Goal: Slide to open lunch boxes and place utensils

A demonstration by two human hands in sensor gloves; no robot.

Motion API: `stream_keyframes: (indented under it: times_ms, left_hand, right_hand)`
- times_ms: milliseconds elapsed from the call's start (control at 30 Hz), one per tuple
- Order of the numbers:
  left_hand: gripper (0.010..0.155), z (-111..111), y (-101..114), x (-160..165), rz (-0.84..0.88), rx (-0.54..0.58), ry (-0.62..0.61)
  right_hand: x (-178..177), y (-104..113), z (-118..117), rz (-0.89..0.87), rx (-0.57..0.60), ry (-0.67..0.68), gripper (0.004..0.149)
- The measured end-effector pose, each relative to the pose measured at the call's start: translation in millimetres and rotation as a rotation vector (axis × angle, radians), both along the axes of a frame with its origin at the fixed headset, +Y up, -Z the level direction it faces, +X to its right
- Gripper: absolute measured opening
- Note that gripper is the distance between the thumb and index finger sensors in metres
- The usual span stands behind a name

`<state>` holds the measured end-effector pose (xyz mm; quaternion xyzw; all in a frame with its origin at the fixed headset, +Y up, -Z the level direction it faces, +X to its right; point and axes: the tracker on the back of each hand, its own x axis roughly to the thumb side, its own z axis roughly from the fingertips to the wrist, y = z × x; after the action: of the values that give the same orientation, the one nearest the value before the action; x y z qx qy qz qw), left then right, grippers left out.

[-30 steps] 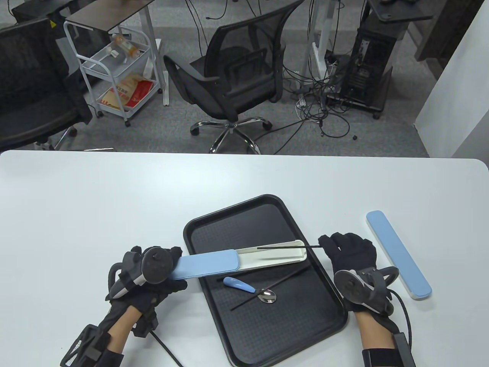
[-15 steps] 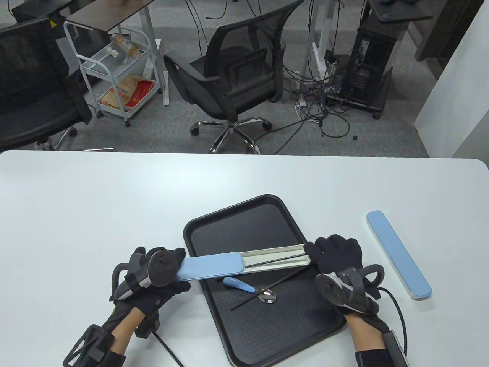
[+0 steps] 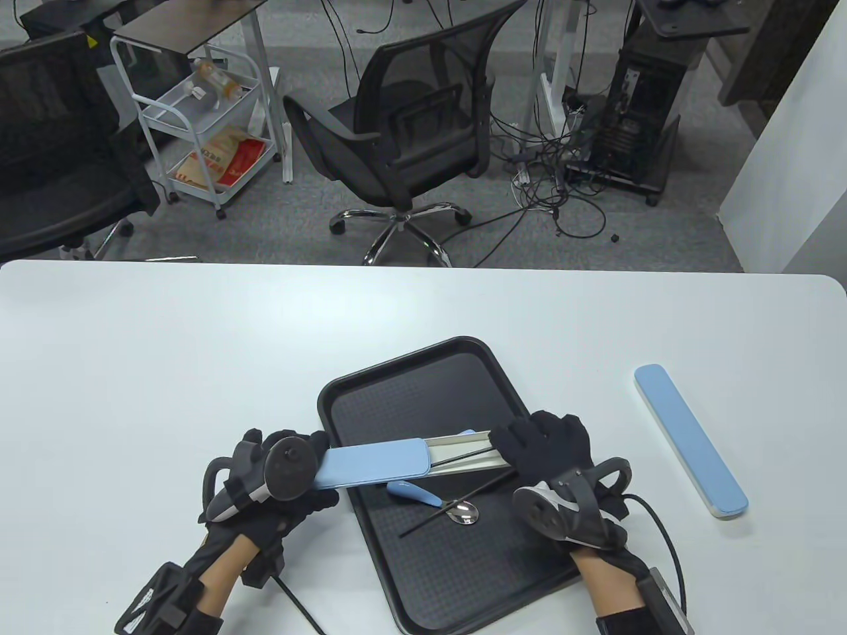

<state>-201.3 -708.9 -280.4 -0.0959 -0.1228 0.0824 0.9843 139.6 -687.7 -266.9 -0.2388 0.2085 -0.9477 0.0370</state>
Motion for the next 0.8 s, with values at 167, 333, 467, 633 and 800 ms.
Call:
stream_keyframes:
  times_ms: [167,333,467,633,800]
  left_hand:
    - [0.090,1.6,1.9,3.8,0.000,0.008,-0.005]
    - [0.090,2.8,1.6,6.5,-0.009,0.012,-0.012]
    - [0.090,3.1,1.7,6.7,-0.009,0.009,-0.013]
    - [0.090,2.3,0.6,5.4,-0.005,-0.003,-0.004]
    - [0.090,0.6,0.2,1.8,0.022,-0.011,0.010]
  right_hand:
    - [-8.4,1.5,1.1,-0.013,-0.038,0.002,0.039]
    - [-11.4,1.5,1.4,-0.022,-0.075,0.005,0.039]
    - [-11.4,0.3,1.1,-0.031,-0.090,0.004,0.039]
    - [-10.7,-0.3,0.8,-0.052,-0.101,0.011,0.040]
    - [-7.2,7.1,2.1,-0.088,-0.072,0.019,0.041]
